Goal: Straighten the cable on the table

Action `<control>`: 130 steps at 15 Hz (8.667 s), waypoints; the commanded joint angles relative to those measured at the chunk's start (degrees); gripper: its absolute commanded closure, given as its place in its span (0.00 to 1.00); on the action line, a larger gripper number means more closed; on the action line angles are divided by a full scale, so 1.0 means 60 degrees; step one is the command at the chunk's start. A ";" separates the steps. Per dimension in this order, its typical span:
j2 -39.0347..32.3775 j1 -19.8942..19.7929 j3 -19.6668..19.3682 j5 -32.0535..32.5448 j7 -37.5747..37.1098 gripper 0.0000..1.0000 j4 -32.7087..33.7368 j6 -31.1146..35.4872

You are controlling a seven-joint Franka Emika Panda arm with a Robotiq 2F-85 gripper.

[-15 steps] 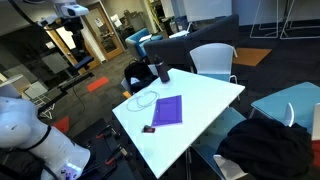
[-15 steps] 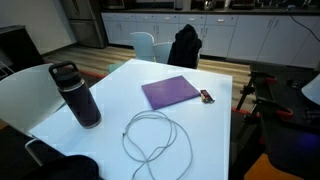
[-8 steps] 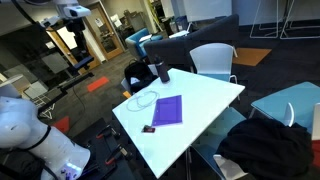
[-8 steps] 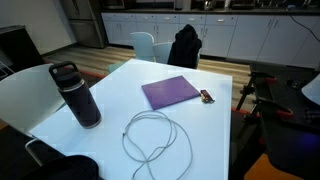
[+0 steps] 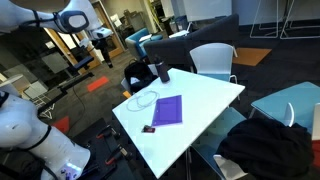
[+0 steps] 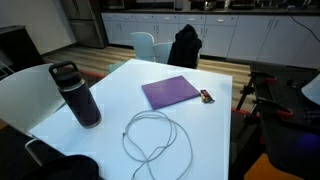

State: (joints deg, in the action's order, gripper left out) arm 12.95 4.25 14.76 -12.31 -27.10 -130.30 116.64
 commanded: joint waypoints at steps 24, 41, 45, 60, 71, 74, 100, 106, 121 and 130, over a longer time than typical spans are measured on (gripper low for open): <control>-0.6587 0.1279 0.0390 -0.4392 -0.1765 0.00 0.0359 0.8070; -0.8934 0.1988 -0.0079 -0.5113 -0.3565 0.00 0.2531 0.7104; -0.9142 0.2272 -0.0310 -0.4995 -0.4372 0.00 0.2609 0.7106; -0.9879 0.2722 -0.0608 -0.4577 -0.5315 0.73 0.3218 0.7003; -0.8995 0.2688 -0.0708 -0.4438 -0.5133 0.99 0.2311 0.7299; -0.8388 0.2336 -0.0898 -0.4306 -0.4924 0.99 0.1916 0.7320; -0.6443 -0.0450 -0.1975 -0.5760 -0.3089 0.99 0.2937 0.8912; -0.7306 -0.1514 -0.1950 -0.6325 -0.3016 0.99 0.4684 0.9640; -0.9207 -0.1360 -0.3706 -0.5665 -0.4479 0.99 0.6696 0.9939; -1.2112 -0.3350 -0.2218 -0.5228 -0.4323 0.99 1.1086 0.7004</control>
State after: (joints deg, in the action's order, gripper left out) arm -53.87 -11.38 -4.46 -42.68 -55.04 -74.21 165.41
